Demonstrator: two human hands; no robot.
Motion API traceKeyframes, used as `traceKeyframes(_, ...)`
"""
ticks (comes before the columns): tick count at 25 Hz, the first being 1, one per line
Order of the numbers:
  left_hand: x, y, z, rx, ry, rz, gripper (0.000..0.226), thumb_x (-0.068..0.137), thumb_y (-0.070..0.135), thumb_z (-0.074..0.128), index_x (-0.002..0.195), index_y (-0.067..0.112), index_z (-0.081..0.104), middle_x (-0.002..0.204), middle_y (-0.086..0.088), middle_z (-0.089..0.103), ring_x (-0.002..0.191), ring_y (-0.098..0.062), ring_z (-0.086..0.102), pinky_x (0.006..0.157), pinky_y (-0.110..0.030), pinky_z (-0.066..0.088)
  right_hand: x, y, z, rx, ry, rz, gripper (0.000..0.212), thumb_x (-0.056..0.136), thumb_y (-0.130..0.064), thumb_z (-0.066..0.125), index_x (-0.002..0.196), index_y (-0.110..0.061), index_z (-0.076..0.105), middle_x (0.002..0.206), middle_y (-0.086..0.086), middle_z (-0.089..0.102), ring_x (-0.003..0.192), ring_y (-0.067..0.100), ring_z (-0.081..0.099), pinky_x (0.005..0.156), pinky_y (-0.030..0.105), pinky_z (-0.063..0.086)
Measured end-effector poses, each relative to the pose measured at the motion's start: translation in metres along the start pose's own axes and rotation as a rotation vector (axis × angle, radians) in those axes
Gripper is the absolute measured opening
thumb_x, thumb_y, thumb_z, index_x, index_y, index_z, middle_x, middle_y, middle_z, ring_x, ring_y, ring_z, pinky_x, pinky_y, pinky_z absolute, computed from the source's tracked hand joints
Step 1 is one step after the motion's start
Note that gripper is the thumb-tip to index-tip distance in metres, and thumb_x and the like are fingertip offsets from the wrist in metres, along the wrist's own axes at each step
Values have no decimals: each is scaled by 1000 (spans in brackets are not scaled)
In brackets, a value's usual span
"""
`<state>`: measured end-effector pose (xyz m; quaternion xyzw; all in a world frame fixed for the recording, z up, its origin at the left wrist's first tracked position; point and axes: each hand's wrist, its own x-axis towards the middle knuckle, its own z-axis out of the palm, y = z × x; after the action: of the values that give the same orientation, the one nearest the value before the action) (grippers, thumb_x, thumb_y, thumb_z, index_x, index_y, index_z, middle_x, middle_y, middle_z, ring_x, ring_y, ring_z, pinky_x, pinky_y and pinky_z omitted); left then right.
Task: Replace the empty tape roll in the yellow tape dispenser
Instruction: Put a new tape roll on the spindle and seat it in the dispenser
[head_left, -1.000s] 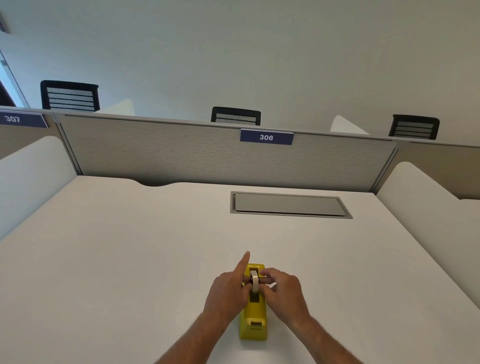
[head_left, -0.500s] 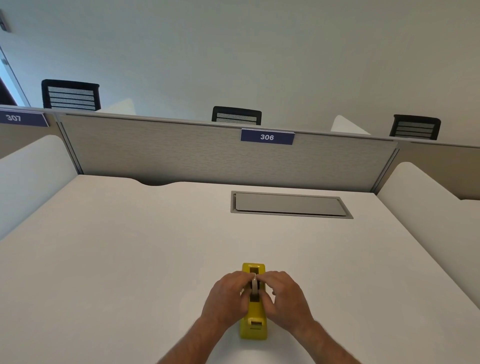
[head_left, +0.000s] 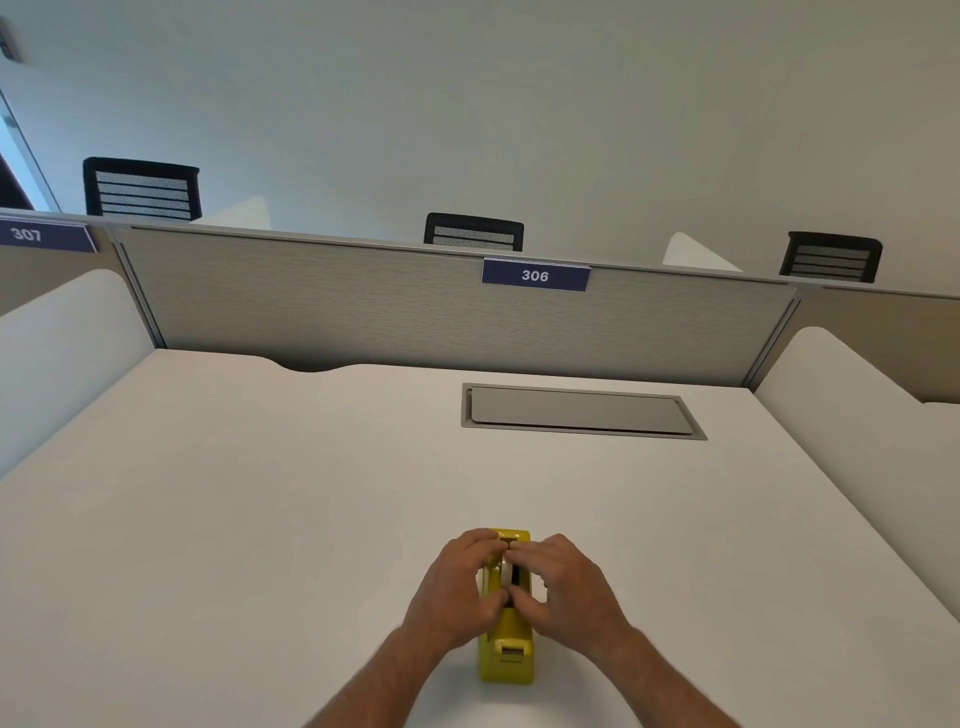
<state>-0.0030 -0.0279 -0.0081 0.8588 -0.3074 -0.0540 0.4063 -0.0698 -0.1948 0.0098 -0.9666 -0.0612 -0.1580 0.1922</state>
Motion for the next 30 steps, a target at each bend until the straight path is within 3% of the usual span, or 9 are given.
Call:
traceKeyframes(6, 2, -1, -2, -29, -18, -39, 48, 78, 32, 72, 125, 36, 62, 135, 13, 57, 121, -6, 52, 99, -34, 53, 6, 1, 0, 6, -2, 23, 26, 75, -42, 63, 98, -32, 72, 92, -18, 73, 83, 7, 58, 59, 26, 55)
traceKeyframes(10, 4, 1, -3, -75, -12, -65, 46, 73, 37, 77, 117, 34, 63, 125, 14, 61, 105, -8, 57, 86, -21, 53, 13, 1, 0, 37, -22, 54, 17, 79, -38, 61, 85, -29, 74, 75, -10, 71, 76, 7, 56, 58, 32, 54)
traceKeyframes(12, 4, 3, -4, -86, -8, -63, 45, 73, 39, 77, 115, 32, 62, 122, 15, 61, 101, -7, 58, 80, -14, 50, 16, 2, -2, 54, -48, 70, 17, 80, -36, 59, 83, -28, 74, 75, -8, 72, 76, 7, 55, 61, 34, 53)
traceKeyframes(19, 5, 4, -4, -78, -14, -81, 47, 71, 33, 80, 114, 30, 63, 122, 14, 61, 99, -7, 56, 78, -14, 50, 17, 6, -6, -6, -118, 34, 24, 75, -45, 64, 91, -29, 71, 84, -14, 72, 81, 7, 54, 65, 29, 52)
traceKeyframes(26, 6, 5, -6, -74, -13, -92, 46, 69, 32, 81, 111, 29, 63, 120, 15, 61, 92, -4, 55, 69, -7, 45, 25, 9, -8, 19, -132, 30, 20, 86, -39, 58, 85, -28, 75, 81, -12, 75, 77, 11, 56, 66, 37, 53)
traceKeyframes(30, 6, 4, -6, -83, -16, -106, 49, 66, 32, 82, 111, 30, 64, 120, 16, 61, 93, -4, 57, 71, -9, 47, 27, 9, -10, 43, -155, 56, 29, 74, -50, 61, 95, -32, 72, 85, -13, 72, 83, 8, 54, 68, 33, 53)
